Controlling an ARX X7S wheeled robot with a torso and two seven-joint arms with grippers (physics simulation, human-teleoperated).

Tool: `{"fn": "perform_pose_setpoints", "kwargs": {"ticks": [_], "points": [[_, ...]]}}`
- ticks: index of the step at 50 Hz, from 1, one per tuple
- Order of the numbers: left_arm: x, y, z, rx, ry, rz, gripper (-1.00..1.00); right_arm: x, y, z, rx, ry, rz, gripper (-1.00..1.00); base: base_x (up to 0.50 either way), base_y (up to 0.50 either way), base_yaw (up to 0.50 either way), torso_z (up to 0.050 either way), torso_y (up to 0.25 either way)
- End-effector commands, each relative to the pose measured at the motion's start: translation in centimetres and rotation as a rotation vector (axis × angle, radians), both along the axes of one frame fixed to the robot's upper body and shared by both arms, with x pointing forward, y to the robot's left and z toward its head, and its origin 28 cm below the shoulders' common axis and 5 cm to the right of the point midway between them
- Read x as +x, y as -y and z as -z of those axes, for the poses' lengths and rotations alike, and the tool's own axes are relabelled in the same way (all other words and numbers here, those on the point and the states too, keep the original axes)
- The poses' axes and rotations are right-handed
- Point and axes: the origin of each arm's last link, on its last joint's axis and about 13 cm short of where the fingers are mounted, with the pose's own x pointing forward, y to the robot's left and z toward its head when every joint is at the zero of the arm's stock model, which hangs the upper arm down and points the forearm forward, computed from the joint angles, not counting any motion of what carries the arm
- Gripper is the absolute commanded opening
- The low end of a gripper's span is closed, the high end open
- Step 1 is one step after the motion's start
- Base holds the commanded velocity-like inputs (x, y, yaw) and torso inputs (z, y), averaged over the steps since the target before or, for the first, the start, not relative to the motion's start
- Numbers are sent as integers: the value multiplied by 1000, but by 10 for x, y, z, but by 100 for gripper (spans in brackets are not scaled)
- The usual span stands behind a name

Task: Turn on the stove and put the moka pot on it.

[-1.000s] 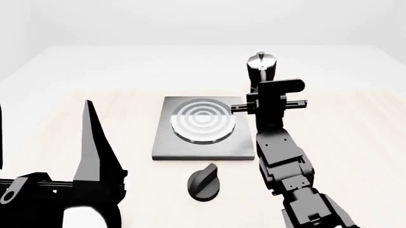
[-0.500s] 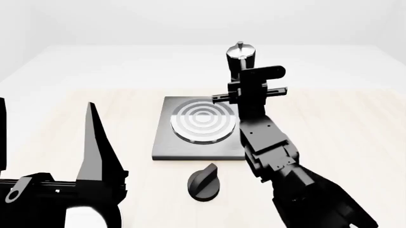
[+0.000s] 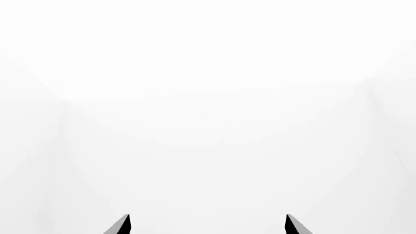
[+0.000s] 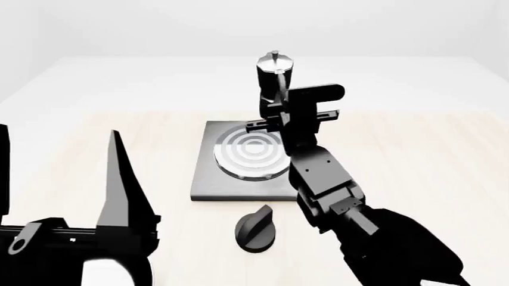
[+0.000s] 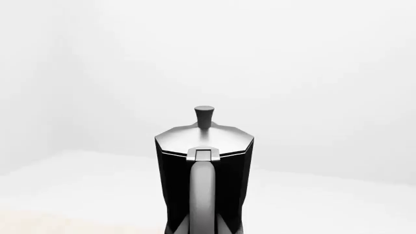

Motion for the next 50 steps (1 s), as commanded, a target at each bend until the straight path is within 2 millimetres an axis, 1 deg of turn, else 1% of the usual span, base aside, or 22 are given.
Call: {"fn": "perform_pose_setpoints", "kwargs": {"ticks": [1,2,3,6,15,16,18,24,25,26,30,37,42,44,45,47,50], "points": [[1,0,2,1,-6,1,100,-2,-10,-4,21,25,-92,-100,0,0,0,0,0],[1,0,2,1,-8,0,100,-2,-11,-5,24,28,-99,-100,0,0,0,0,0],[1,0,2,2,-11,-1,100,-5,-11,1,31,29,-112,-100,0,0,0,0,0],[1,0,2,3,-11,1,100,-3,-13,-5,31,30,-116,-100,0,0,-1,0,0],[2,-1,3,-7,-27,-7,100,-4,-14,-4,44,31,-123,-100,0,0,0,0,2],[2,-1,3,-12,-30,-6,100,-6,-13,2,44,32,-122,-100,0,0,0,0,0],[2,-1,3,-12,-46,-17,100,-4,-14,-4,41,34,-121,-100,0,0,0,0,0],[3,0,3,3,-44,-22,100,-4,-14,-6,43,47,-119,-100,0,0,0,2,2],[3,0,3,7,-45,-25,100,-6,-14,-1,43,48,-120,-100,0,0,0,0,0],[3,0,3,7,-45,-23,100,-4,-14,-6,45,51,-120,-100,0,0,0,0,-92],[2,-1,3,8,-45,-26,100,-3,-15,-9,48,57,-123,-100,0,0,0,0,-111],[2,0,3,2,-45,-23,100,-4,-17,-10,50,70,-131,-100,0,0,0,0,-146],[1,-1,3,1,-45,-22,100,-3,-16,-14,64,101,-131,-100,0,0,0,0,-145],[2,-1,4,-1,-46,-19,100,-4,-16,-12,71,128,-128,-100,0,0,0,0,-145],[2,-1,4,-1,-47,-20,100,-3,-17,-16,74,132,-124,-100,0,0,0,0,-145],[2,0,4,0,-48,-17,100,-5,-16,-12,81,153,-125,-100,0,0,0,0,-138],[3,0,5,-2,-50,-17,100,-3,-16,-20,93,180,-124,-100,0,0,0,0,-102]]}}
